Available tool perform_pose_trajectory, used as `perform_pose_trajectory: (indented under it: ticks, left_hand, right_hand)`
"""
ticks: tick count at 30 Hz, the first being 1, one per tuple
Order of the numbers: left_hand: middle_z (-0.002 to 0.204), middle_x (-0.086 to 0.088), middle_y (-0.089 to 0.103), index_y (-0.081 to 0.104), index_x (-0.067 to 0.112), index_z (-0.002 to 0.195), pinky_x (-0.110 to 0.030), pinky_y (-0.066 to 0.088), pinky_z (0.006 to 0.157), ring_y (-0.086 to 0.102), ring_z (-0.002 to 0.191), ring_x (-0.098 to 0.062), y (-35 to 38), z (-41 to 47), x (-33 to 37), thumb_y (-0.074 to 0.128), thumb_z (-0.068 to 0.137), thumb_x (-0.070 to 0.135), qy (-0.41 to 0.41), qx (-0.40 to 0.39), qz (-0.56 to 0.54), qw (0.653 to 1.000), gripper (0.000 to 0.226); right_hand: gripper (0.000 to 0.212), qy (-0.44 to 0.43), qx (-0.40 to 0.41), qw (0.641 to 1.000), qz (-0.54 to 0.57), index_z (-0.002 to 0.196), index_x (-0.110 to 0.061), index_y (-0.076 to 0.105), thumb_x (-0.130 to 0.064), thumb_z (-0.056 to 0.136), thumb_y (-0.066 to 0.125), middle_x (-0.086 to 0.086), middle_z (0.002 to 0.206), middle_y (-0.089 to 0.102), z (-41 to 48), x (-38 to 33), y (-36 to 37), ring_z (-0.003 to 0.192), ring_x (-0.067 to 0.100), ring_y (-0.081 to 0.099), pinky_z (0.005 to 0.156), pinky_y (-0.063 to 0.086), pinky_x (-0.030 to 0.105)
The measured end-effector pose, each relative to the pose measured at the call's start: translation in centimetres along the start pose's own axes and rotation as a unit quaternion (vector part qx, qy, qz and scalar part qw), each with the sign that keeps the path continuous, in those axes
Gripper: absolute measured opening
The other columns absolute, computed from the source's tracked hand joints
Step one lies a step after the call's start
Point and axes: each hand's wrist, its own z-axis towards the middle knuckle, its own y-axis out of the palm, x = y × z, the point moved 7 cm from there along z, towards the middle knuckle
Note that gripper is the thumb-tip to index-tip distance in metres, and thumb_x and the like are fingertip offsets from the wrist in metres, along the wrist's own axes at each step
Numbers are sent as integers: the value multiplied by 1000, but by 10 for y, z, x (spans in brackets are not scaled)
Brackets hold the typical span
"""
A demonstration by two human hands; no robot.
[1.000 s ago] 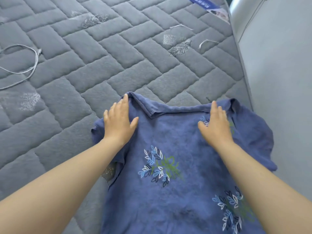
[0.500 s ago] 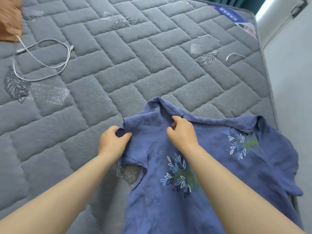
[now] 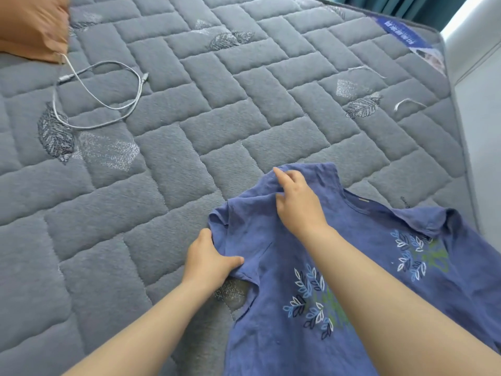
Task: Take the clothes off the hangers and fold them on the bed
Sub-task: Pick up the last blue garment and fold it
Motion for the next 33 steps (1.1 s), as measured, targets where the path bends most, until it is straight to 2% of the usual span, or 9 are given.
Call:
perform_pose_trajectory:
  ticks: [3, 6, 9, 11, 12, 16, 22, 27, 33]
  left_hand:
    - [82, -2, 65, 51, 14, 90, -26, 45, 59, 63, 78, -21, -2, -2, -7, 86, 58, 17, 8, 4, -56, 998, 48]
    - [72, -4, 63, 49, 16, 84, -17, 39, 48, 58, 63, -19, -1, -7, -12, 84, 58, 12, 14, 6, -83, 996, 44]
    - [71, -8, 63, 47, 15, 82, -22, 42, 50, 56, 59, -19, 0, -9, -15, 79, 58, 8, 26, 3, -93, 995, 41]
    - [75, -9, 68, 48, 17, 85, -33, 50, 61, 64, 69, -24, 1, -9, -17, 78, 59, 6, 20, 2, -113, 993, 41]
    - [75, -7, 69, 49, 18, 87, -37, 52, 64, 65, 72, -24, 1, -9, -19, 78, 59, 5, 16, 3, -126, 992, 41]
    - [78, -6, 72, 51, 15, 89, -48, 56, 70, 69, 77, -28, 4, -12, -24, 78, 61, 2, 1, 3, -181, 984, 41]
    - [80, -8, 72, 52, 12, 89, -51, 55, 72, 70, 78, -31, 5, -16, -27, 79, 62, -2, -9, 13, -222, 975, 41]
    - [79, -6, 72, 52, 11, 89, -49, 55, 73, 69, 76, -27, 4, -20, -25, 79, 63, -1, -6, 25, -227, 974, 39]
    - [78, -4, 71, 54, 11, 89, -41, 56, 71, 68, 74, -22, 1, -22, -23, 79, 65, 2, 5, 18, -214, 977, 36]
  right_hand:
    - [59, -66, -85, 990, -92, 149, -26, 31, -10, 95, 46, -4, 150, 34, 16, -20, 15, 126, 22, 49, 91, 47, 36]
    - [47, -88, -124, 980, -127, 137, -24, 47, -17, 91, 52, -1, 139, 43, 21, -31, 25, 116, 24, 54, 87, 49, 39]
    - [21, -117, -79, 987, -80, 103, -22, 66, -28, 93, 49, -1, 114, 54, 20, -48, 25, 97, 22, 58, 73, 47, 33]
    - [33, -113, -60, 989, -69, 70, -20, 59, -37, 95, 46, -3, 88, 57, 19, -57, 26, 85, 21, 55, 61, 36, 30]
    - [37, -107, -69, 989, -78, 66, -19, 55, -43, 94, 48, -4, 81, 58, 19, -60, 28, 82, 20, 55, 60, 35, 30]
    - [46, -96, -141, 972, -160, 84, -16, 64, -62, 74, 66, -3, 86, 68, 20, -74, 38, 87, 19, 60, 72, 49, 34]
    - [55, -104, -218, 945, -219, 100, -17, 54, -50, 63, 78, -5, 86, 61, 15, -84, 37, 86, 20, 58, 63, 42, 32]
    - [40, -121, -181, 934, -282, 95, -13, 29, -14, 77, 65, -2, 68, 36, 7, -86, 47, 70, 25, 47, 46, 19, 28]
    - [15, -119, -108, 975, -152, 92, -12, 43, -6, 80, 50, 4, 80, 52, 11, -92, 34, 76, 28, 49, 52, 30, 33]
